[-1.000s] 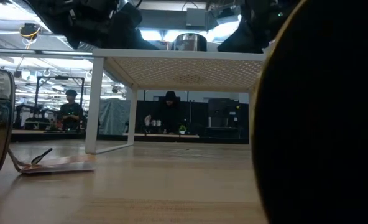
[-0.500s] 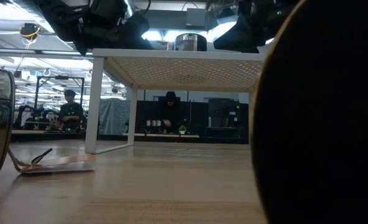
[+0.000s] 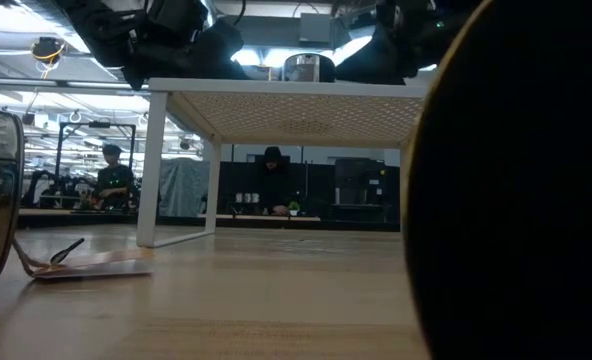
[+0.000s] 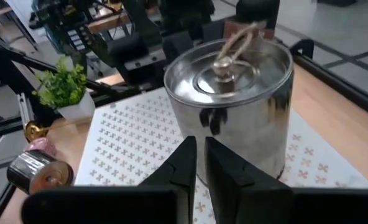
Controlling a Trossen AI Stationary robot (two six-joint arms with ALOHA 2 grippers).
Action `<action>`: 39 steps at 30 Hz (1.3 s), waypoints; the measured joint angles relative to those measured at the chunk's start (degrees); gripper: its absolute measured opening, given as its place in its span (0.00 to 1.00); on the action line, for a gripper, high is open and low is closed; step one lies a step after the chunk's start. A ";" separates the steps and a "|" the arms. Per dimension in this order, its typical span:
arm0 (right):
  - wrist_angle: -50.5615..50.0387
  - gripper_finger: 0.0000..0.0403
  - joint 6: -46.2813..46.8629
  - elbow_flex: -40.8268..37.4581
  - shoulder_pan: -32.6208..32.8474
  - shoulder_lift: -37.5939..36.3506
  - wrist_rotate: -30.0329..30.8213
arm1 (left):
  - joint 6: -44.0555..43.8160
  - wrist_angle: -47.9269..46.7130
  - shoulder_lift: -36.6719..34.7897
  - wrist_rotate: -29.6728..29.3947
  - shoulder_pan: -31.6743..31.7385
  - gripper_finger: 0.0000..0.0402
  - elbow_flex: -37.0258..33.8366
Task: Pick & Place candle stick holders
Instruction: Put the middle big silver scented candle on the shelf
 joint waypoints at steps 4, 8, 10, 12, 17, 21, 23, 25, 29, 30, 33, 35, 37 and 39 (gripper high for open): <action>-0.88 0.09 -0.04 1.01 -0.02 -0.02 0.01 | 0.03 -0.02 0.00 0.42 -0.95 0.01 0.00; -0.85 0.09 -0.15 1.04 -0.02 -0.02 0.05 | 0.10 -0.07 0.00 0.41 -1.59 0.00 -0.01; -1.07 0.09 -0.17 1.04 0.00 -0.03 1.22 | 0.18 -0.07 0.00 0.42 -1.80 0.00 -0.02; -1.30 0.09 -0.19 1.04 -0.02 -0.04 3.07 | 0.21 -0.06 0.00 0.48 -1.85 0.01 -0.02; -1.48 0.09 -0.49 1.06 -0.04 -0.04 3.87 | 0.20 -0.02 0.00 1.45 -1.90 0.00 -0.02; -1.53 0.09 -0.63 1.06 -0.04 -0.04 4.55 | 0.21 -0.02 0.00 2.23 -1.93 0.01 -0.02; -1.71 0.09 -0.63 1.06 -0.04 -0.04 4.59 | 0.21 -0.02 0.00 2.20 -1.88 0.00 -0.02; -2.42 0.09 -0.64 1.06 -0.04 -0.08 4.59 | 0.21 -0.02 0.00 2.20 -1.90 0.00 -0.02; -4.83 0.09 -0.26 1.11 -0.35 -1.63 4.59 | 0.23 0.15 0.00 2.20 -1.90 0.01 -0.02; -5.35 0.09 0.06 1.11 -0.46 -2.00 4.64 | 0.27 0.20 0.00 2.19 -1.90 0.00 -0.02; -7.14 0.09 0.95 1.13 -0.52 -3.01 4.70 | 0.69 0.23 0.00 2.18 -1.90 0.00 -0.02; -8.12 0.09 1.27 1.13 -0.50 -3.47 4.70 | 0.73 0.45 0.00 2.19 -1.90 0.01 -0.04; -8.90 0.09 1.29 1.13 -0.48 -3.52 4.70 | 0.99 0.87 0.00 2.18 -1.90 0.00 -0.04; -9.18 0.09 1.29 1.13 -0.50 -3.52 4.70 | 1.19 1.48 0.00 2.18 -1.90 0.00 -0.04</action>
